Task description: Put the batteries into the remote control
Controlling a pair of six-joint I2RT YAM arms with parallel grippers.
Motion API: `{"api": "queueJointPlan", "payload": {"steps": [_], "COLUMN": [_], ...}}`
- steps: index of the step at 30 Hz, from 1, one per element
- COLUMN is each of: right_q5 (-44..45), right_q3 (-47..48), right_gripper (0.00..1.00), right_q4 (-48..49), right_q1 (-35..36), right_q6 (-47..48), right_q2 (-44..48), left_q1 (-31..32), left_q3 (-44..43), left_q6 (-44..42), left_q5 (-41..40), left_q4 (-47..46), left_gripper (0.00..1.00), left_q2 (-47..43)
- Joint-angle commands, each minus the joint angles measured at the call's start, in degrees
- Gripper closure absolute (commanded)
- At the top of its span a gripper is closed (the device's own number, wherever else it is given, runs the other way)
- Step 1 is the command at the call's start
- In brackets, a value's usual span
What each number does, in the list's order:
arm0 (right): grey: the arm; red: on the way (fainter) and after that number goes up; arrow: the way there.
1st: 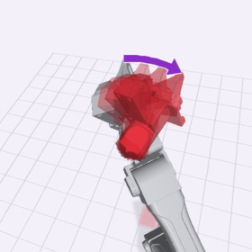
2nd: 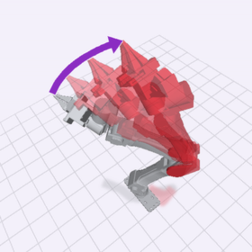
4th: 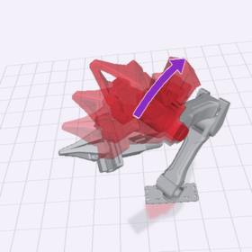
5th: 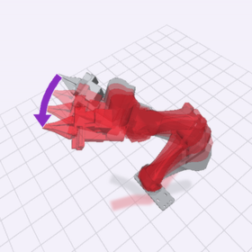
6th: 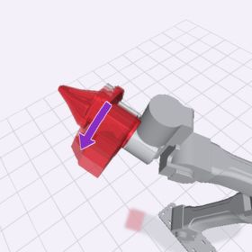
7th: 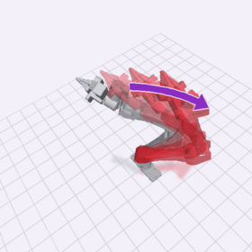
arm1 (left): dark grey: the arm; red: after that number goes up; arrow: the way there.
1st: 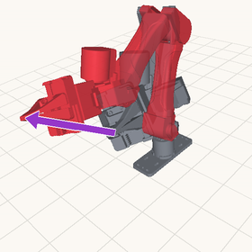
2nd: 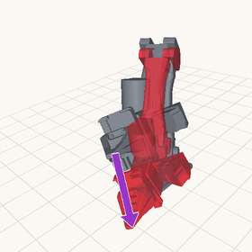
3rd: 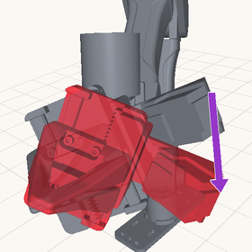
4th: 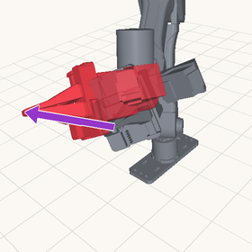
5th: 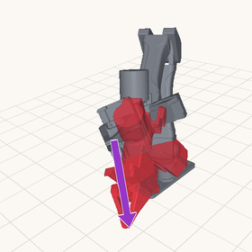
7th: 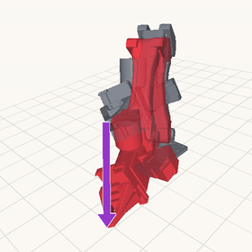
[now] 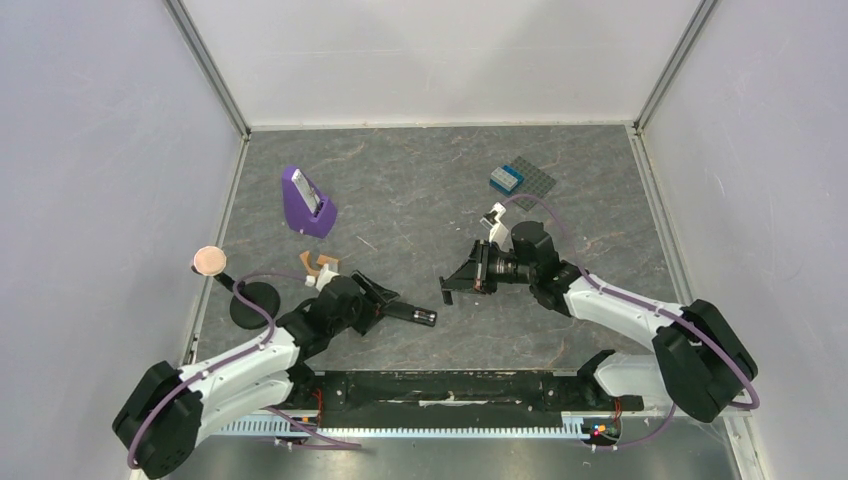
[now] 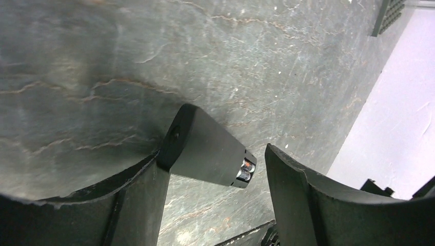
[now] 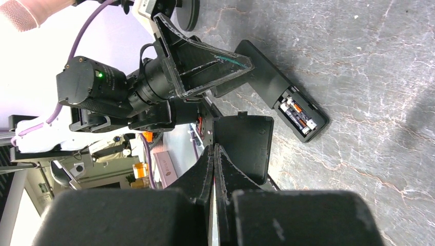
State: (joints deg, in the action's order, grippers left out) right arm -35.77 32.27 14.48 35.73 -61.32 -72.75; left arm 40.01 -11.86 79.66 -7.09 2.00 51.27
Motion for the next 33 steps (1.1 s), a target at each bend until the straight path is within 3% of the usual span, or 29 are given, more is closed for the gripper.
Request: {"api": "queueJointPlan", "payload": {"steps": [1, 11, 18, 21, 26, 33], "right_q5": [-0.61, -2.58, -5.63, -6.17, -8.33, -6.98], "right_q3": [0.2, -1.03, -0.54, -0.78, -1.6, 1.08], "right_gripper": [1.0, 1.0, 1.0, 1.0, 1.0, 1.0], "right_q4": [1.97, 4.03, 5.76, 8.08, 19.16, 26.2], "right_q1": [-0.15, -0.17, 0.65, 0.81, 1.73, 3.38], "right_q6": [-0.38, -1.26, 1.97, 1.16, -6.93, -14.62], "right_q2": [2.07, 4.0, 4.44, 3.61, 0.96, 0.77], "left_q1": [0.25, 0.33, 0.27, 0.34, 0.33, 0.31], "left_q3": [-0.19, -1.52, -7.6, -12.94, -18.63, -17.52], "left_q6": [3.14, 2.99, -9.27, -18.3, -36.43, -39.15], "left_q5": [-3.03, -2.55, 0.65, 5.69, 21.87, 38.46], "left_q4": [14.95, 26.56, 28.2, 23.67, 12.82, -7.5], "left_gripper": [0.26, 0.26, 0.27, 0.27, 0.27, 0.27], "left_q2": [-3.5, -11.83, -20.34, -19.0, -12.31, -9.75]}}
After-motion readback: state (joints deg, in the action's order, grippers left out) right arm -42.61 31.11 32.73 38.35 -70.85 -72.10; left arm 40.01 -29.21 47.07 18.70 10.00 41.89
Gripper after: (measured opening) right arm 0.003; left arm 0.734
